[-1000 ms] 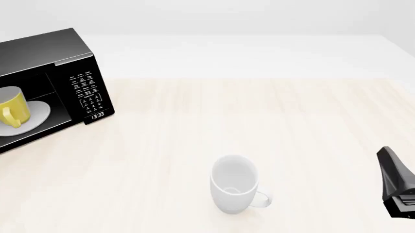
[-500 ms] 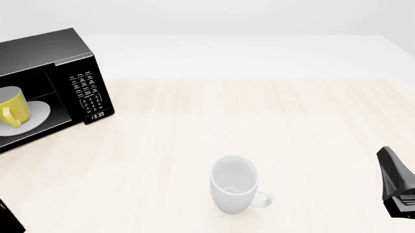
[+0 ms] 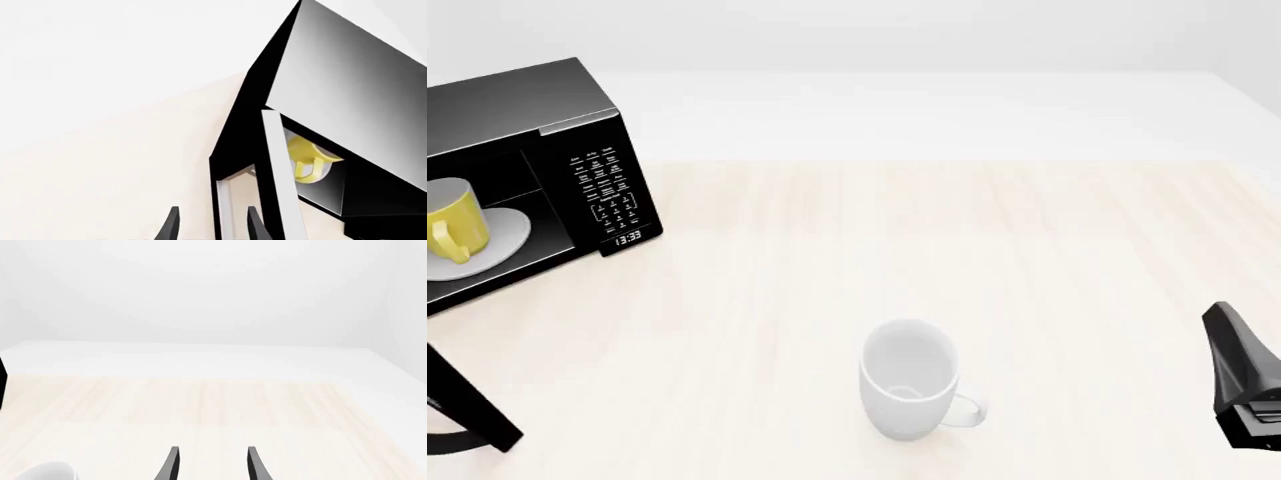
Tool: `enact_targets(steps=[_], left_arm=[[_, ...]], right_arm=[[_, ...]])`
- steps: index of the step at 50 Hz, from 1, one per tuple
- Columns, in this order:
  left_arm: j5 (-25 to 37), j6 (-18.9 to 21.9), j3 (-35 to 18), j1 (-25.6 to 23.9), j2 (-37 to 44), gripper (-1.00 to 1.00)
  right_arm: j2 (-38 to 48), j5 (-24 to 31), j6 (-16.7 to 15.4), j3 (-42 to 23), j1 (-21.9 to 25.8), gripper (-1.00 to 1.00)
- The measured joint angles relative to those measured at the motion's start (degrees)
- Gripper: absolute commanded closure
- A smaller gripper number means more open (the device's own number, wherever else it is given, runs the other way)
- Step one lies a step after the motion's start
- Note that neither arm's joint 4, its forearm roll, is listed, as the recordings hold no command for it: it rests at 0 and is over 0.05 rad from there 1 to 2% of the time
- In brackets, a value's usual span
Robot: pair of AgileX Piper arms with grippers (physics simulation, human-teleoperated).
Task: Put the yellow and white mug in the microwave and close it.
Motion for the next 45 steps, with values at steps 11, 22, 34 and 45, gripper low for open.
enact_targets(steps=[11, 22, 34, 45], left_arm=[[-1.1, 0.9, 0.7, -1.8, 0.7, -1.0], [-1.1, 2.8, 2.5, -4.7, -0.6, -1.0], [-1.3, 5.3, 3.4, -7.1, -2.1, -1.0], [-1.5, 6.7, 3.2, -9.1, -3.2, -1.0]], right_arm=[[0.0, 0.0, 0.0, 0.0, 0.0, -1.0], [0.0, 0.0, 0.0, 0.0, 0.0, -1.0], [0.0, 0.0, 0.0, 0.0, 0.0, -1.0], [0.0, 0.0, 0.0, 0.0, 0.0, -1.0]])
